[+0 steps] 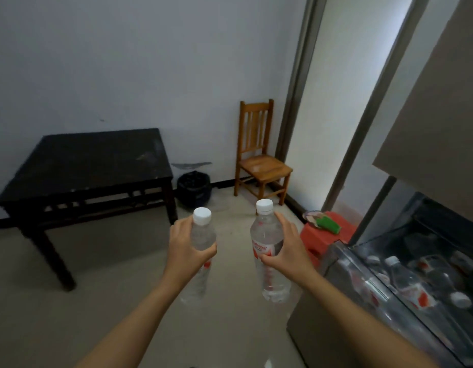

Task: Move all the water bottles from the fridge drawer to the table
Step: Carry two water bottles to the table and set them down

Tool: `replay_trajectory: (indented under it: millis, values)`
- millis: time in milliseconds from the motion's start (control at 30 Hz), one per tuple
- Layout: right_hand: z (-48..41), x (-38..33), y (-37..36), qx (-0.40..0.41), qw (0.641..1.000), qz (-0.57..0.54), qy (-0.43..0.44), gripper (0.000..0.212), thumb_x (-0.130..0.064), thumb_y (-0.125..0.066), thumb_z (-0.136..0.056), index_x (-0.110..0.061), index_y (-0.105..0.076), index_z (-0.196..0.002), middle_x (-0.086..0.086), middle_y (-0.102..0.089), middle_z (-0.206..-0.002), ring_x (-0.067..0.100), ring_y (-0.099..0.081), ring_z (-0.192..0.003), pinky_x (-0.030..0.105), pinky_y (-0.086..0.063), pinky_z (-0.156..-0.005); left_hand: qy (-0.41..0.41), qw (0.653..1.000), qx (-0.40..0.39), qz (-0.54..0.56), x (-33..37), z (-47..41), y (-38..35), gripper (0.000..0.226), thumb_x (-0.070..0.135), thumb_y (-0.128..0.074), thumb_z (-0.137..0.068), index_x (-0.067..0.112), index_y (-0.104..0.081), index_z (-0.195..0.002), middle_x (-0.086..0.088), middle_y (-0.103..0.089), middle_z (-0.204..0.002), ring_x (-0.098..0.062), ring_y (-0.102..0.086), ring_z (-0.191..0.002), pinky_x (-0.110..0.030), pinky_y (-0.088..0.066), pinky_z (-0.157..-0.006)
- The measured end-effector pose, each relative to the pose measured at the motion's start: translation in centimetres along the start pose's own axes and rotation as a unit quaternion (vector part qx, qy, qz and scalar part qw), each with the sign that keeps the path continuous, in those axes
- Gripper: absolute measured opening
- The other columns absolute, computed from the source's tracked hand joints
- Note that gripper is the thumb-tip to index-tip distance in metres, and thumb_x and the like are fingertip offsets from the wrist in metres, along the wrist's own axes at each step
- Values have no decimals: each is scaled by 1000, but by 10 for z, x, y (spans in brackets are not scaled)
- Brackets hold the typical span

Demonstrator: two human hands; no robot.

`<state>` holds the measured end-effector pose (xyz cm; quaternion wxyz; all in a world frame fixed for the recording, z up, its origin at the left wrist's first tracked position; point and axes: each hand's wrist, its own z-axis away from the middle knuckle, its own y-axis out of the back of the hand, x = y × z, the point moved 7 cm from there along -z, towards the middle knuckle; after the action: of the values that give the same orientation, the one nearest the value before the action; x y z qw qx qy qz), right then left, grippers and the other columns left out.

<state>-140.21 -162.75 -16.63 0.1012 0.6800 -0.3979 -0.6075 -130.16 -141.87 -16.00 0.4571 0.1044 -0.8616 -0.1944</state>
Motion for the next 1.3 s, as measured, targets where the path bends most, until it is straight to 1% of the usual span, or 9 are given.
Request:
replay_trajectory:
  millis: [67, 167, 400, 467, 633, 833, 967, 1067, 1300]
  values:
    - [-9, -18, -31, -36, 999, -5, 22, 99, -19, -79, -67, -33, -16, -142, -8, -33, -123, 1, -37, -110, 8, -35, -84, 17, 999, 30, -20, -18, 5, 34, 58, 6, -82, -57, 5, -56, -109, -1, -47, -99, -20, -45, -97, -27, -33, -78]
    - [-18, -50, -70, -73, 995, -3, 65, 98, -18, -79, -66, -32, -18, -142, -2, -36, -125, 3, -38, -109, 15, -35, -90, 43, 996, 71, -43, -39, 12, 79, 56, 7, -82, -57, 6, -56, -107, -1, -48, -98, -23, -48, -95, -29, -35, -78]
    - [-27, -132, -172, -137, 982, -8, 133, 94, -18, -78, -68, -31, -21, -141, 0, -38, -127, 3, -41, -103, 9, -35, -83, 92, 982, 154, -61, -93, 38, 197, 56, 10, -83, -59, 19, -50, -103, 4, -48, -96, -20, -52, -94, -23, -37, -74]
    - [-26, -164, -208, -153, 976, -17, 151, 93, -19, -77, -69, -29, -20, -142, 1, -38, -129, 5, -42, -102, 13, -37, -84, 100, 979, 164, -65, -111, 47, 236, 57, 9, -83, -59, 23, -48, -101, 4, -48, -96, -20, -52, -94, -20, -37, -74]
    - [-16, -236, -292, -190, 965, -38, 174, 95, -23, -78, -68, -33, -19, -141, -2, -38, -125, 3, -41, -103, 17, -38, -87, 118, 972, 173, -109, -151, 66, 333, 60, 6, -83, -59, 8, -53, -111, 0, -50, -103, -18, -51, -97, -28, -38, -79]
    - [-4, -307, -381, -221, 957, -72, 174, 97, -21, -79, -65, -34, -20, -141, -2, -38, -122, 2, -42, -103, 10, -35, -84, 137, 966, 173, -136, -195, 85, 434, 63, 10, -82, -61, 7, -51, -116, -2, -52, -106, -17, -52, -96, -29, -40, -79]
    - [4, -339, -428, -250, 949, -74, 175, 98, -20, -79, -65, -30, -19, -142, -2, -37, -126, 5, -40, -109, 18, -35, -92, 176, 951, 204, -155, -227, 101, 483, 58, 9, -82, -60, 8, -53, -111, -2, -51, -102, -21, -53, -94, -28, -38, -77]
    - [2, -358, -459, -280, 938, -64, 193, 98, -22, -78, -66, -31, -18, -142, -1, -37, -126, 4, -40, -108, 17, -35, -90, 207, 939, 222, -158, -252, 106, 505, 57, 9, -82, -60, 6, -54, -110, -8, -54, -103, -23, -54, -95, -27, -37, -78]
    - [-41, -400, -537, -314, 919, -55, 231, 96, -29, -76, -69, -36, -14, -142, -2, -38, -124, 10, -45, -106, 26, -43, -91, 241, 916, 270, -171, -311, 78, 554, 57, 9, -83, -59, 4, -54, -108, -13, -57, -102, -27, -54, -95, -30, -38, -78]
